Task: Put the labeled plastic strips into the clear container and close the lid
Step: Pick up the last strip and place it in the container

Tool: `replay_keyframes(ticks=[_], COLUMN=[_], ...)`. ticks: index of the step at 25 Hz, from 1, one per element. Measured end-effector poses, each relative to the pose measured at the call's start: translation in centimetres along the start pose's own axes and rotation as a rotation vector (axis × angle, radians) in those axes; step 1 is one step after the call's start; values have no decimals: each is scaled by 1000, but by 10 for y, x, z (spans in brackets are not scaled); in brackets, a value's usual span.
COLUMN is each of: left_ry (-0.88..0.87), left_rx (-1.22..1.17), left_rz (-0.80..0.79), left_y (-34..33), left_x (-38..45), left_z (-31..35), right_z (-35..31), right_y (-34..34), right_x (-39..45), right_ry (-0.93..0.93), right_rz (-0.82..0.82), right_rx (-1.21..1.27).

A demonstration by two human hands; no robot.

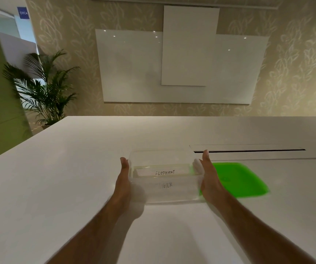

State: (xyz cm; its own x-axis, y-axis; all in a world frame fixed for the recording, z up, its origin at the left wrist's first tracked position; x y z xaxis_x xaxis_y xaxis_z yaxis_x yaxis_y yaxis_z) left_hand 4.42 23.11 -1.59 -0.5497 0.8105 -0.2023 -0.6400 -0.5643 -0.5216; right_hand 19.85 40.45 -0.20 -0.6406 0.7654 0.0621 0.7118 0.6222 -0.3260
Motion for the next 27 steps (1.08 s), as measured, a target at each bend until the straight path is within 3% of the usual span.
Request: replay_keyframes(ticks=[7, 27], left_ry=[-169, -146], left_rx=[227, 208], left_rz=[194, 186], left_y=[9, 19], left_x=[-13, -133], left_z=[17, -10], right_z=[-15, 1], right_y=[-9, -11], right_x=[-17, -129], right_ry=[73, -31], right_rz=[-20, -21], right_rx=[45, 195])
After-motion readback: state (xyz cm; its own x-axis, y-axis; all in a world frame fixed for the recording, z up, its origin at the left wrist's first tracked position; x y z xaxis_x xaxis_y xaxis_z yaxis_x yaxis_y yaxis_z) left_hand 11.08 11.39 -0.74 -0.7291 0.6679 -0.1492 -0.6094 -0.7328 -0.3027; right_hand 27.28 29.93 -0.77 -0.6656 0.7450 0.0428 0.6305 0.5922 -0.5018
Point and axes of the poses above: each hand's wrist, its own x-axis towards the middle knuckle, its own y-axis out of the back of the hand, z = x × y, the point moved 3 cm from there along x, towards the middle knuckle, and after that the axes turned 7 degrees about y, right-handed, at the moved point
